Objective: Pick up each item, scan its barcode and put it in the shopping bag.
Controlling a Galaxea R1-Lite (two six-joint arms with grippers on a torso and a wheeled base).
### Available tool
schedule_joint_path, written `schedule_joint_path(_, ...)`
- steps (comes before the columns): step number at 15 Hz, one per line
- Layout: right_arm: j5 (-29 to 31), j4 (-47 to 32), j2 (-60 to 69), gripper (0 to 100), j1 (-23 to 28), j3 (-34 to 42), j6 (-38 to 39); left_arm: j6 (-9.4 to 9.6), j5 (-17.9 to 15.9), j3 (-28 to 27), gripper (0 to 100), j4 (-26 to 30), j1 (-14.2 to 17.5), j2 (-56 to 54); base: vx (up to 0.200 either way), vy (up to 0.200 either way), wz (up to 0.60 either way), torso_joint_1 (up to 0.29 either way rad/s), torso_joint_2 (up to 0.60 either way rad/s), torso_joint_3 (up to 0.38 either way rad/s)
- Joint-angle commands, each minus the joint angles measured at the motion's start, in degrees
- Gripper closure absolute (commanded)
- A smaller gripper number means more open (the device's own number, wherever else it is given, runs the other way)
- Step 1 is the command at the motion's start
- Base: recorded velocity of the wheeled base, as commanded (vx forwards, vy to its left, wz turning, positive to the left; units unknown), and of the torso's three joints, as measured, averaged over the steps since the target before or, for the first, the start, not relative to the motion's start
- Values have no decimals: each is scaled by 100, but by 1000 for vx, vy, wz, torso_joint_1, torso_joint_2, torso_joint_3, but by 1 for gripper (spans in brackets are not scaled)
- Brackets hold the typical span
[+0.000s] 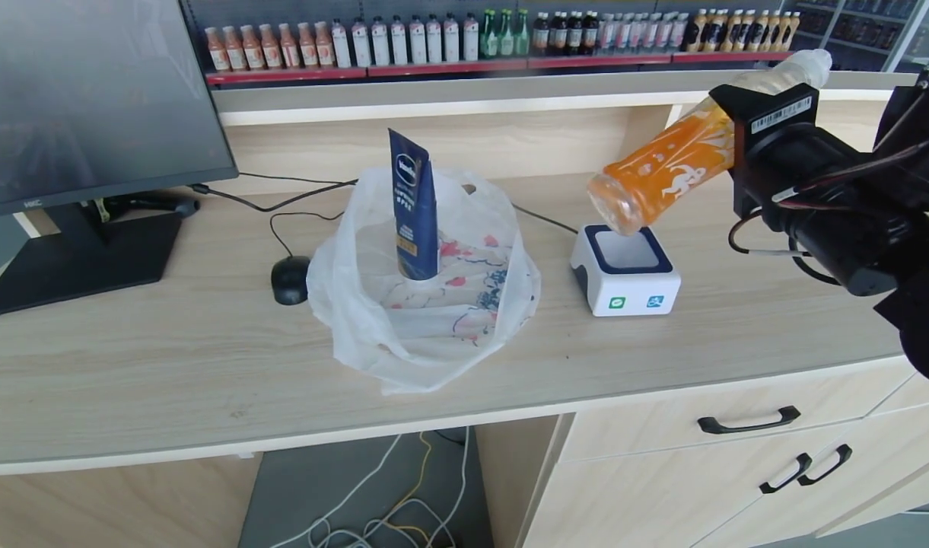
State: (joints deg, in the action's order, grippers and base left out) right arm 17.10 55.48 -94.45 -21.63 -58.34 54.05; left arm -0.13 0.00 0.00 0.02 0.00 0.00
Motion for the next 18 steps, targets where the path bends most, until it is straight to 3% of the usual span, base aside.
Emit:
schedule_joint_path(1,4,-125,-91,100,124,-63,237,-4,0,0,0,-2,0,0,0,0,0,0,0,0)
schedule_joint_path(8,4,-1083,-214,100,211,-415,1740,-4,0,0,0,-2,0,0,0,0,0,0,0,0)
schedule_joint_path(18,-181,-1083,-126,100,370,-98,1863,-4,0,0,0,-2,0,0,0,0,0,0,0,0)
